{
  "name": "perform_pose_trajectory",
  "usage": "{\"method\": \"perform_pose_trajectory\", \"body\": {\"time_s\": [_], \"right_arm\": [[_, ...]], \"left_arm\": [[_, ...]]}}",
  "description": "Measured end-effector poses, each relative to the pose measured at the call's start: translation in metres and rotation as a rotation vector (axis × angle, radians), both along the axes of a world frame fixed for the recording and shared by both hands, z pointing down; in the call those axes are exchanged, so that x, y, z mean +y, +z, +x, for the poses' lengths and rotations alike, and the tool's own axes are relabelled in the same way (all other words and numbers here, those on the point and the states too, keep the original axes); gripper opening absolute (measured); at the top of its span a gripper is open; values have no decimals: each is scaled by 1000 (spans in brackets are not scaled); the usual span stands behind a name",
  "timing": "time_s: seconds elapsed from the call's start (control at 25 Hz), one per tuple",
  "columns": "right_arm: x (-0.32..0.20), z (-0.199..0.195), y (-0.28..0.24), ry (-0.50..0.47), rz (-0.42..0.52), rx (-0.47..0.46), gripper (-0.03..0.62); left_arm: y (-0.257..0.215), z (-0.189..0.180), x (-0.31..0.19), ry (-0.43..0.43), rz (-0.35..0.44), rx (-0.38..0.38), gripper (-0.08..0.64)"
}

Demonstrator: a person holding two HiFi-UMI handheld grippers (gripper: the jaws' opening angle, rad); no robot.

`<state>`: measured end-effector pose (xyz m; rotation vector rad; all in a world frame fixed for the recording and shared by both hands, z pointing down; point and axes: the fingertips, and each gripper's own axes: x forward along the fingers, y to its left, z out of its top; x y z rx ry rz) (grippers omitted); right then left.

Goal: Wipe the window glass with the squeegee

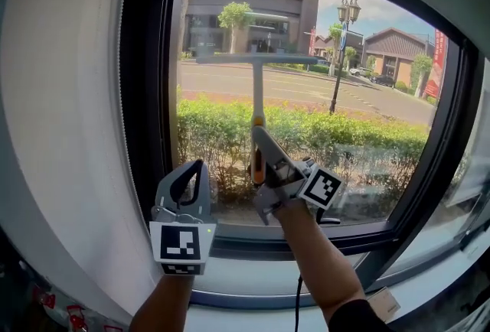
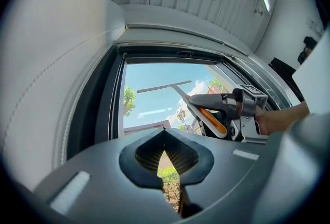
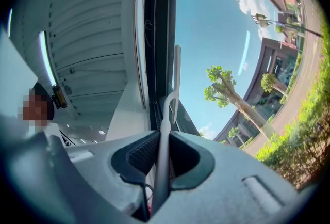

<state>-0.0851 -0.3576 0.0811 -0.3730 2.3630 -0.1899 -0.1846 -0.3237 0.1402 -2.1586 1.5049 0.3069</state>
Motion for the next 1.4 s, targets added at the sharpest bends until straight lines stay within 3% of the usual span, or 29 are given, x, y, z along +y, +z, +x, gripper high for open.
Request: {"method": "perform_pose_trajectory", "body": {"time_s": [0.32,0.64,1.0,1.4], "right_arm": [[-3,69,-121,49,114,-46,48],[-8,84,-155,19,151,-35,48],[-6,91,-126,-54,124,-52,48],[8,93,-24,-91,19,-20,48]], "left_arm": [[-83,37,5,4,145,-48,9],[-108,63,3,-4,165,-56,9],[-88,73,-7,-5,115,-38,9],[-24,97,-32,69,-18,-21,9]]}}
